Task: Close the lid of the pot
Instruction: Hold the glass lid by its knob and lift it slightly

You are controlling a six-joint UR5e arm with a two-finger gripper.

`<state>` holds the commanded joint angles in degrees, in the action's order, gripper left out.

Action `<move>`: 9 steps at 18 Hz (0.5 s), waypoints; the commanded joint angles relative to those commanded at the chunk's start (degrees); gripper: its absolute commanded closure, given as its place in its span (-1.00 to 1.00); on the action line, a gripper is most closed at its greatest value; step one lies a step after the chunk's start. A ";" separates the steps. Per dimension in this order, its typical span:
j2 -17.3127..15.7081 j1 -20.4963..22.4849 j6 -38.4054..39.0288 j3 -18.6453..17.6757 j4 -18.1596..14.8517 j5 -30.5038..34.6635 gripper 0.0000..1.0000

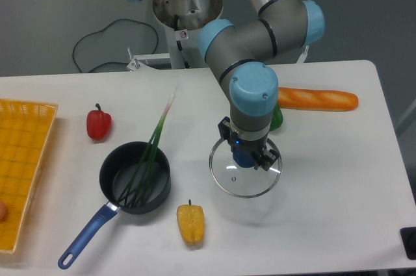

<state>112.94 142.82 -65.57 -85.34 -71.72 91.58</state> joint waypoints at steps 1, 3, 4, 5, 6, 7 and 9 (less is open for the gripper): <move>0.09 -0.09 0.00 -0.09 0.17 0.00 -0.15; 0.17 -0.18 0.26 -0.18 0.26 -0.09 -0.16; 0.26 -0.18 0.87 -0.18 0.26 -0.17 -0.15; 0.18 -0.18 1.40 0.00 0.26 -0.17 -0.16; 0.17 -0.18 1.67 0.09 0.26 -0.17 -0.15; 0.09 -0.18 2.02 0.09 0.26 -0.09 -0.15; 0.00 -0.18 2.20 0.09 0.18 -0.09 -0.15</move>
<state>112.94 142.65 -63.37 -85.25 -71.54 91.49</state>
